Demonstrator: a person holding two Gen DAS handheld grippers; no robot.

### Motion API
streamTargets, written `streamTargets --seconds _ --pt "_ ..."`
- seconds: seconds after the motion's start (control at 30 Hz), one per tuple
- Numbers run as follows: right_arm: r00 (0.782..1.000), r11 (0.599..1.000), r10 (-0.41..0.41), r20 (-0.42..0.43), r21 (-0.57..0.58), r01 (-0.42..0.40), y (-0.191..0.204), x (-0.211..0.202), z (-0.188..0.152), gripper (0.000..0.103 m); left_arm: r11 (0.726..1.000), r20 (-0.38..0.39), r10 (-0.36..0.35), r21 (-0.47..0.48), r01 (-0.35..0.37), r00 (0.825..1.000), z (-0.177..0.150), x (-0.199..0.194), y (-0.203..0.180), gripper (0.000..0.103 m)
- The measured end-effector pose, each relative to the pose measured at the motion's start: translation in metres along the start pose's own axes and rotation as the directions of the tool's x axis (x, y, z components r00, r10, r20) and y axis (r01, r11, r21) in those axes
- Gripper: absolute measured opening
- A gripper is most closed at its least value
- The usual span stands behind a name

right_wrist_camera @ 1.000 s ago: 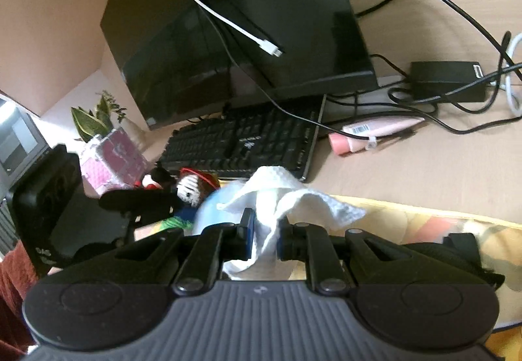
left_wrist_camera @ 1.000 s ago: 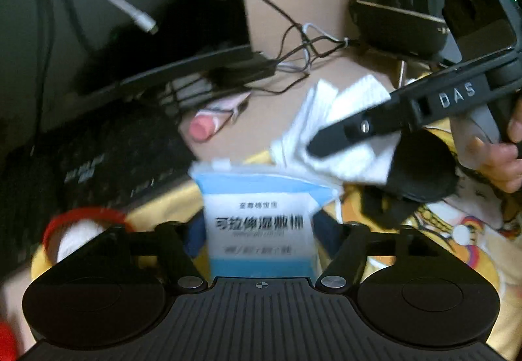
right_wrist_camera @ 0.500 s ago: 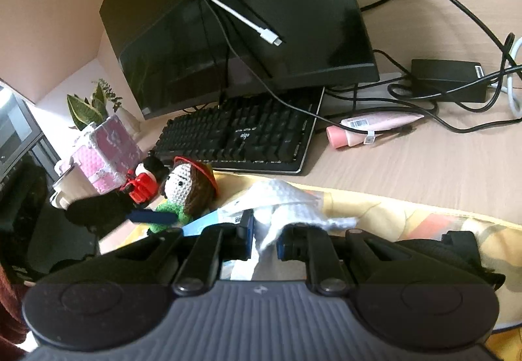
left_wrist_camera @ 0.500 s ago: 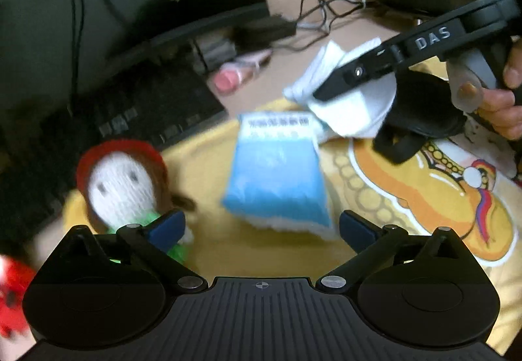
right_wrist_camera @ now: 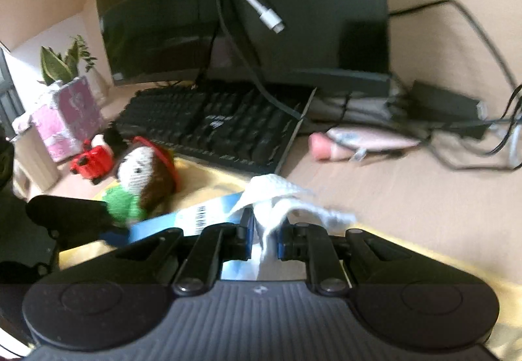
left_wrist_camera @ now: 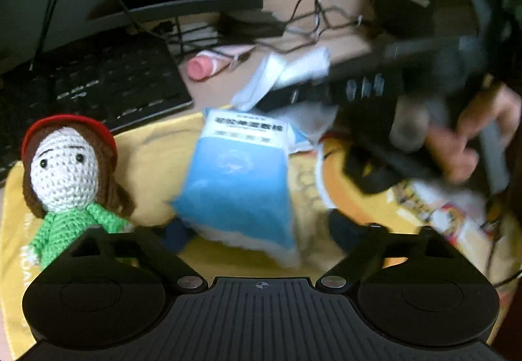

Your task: Organize soft objects

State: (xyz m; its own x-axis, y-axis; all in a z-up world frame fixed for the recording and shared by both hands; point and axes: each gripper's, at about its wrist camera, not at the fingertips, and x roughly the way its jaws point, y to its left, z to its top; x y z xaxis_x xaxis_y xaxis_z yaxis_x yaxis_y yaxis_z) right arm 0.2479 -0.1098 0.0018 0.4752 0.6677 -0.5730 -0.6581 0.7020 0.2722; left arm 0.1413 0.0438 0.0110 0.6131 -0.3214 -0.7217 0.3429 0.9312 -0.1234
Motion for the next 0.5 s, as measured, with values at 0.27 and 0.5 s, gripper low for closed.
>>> streamTargets --seconds 0.27,0.5 --pt "0.986 0.976 0.166 -0.018 0.146 -0.161 -0.002 -0.008 -0.005 0.015 1.0 0.123 -0.011 -0.015 0.013 0.992 0.019 -0.031 0.004 0.086" --pt "0.955 0.921 0.296 0.006 0.263 -0.287 -0.012 -0.012 -0.003 0.013 0.992 0.159 0.007 0.125 -0.027 0.987 0.035 -0.045 -0.014 0.091"
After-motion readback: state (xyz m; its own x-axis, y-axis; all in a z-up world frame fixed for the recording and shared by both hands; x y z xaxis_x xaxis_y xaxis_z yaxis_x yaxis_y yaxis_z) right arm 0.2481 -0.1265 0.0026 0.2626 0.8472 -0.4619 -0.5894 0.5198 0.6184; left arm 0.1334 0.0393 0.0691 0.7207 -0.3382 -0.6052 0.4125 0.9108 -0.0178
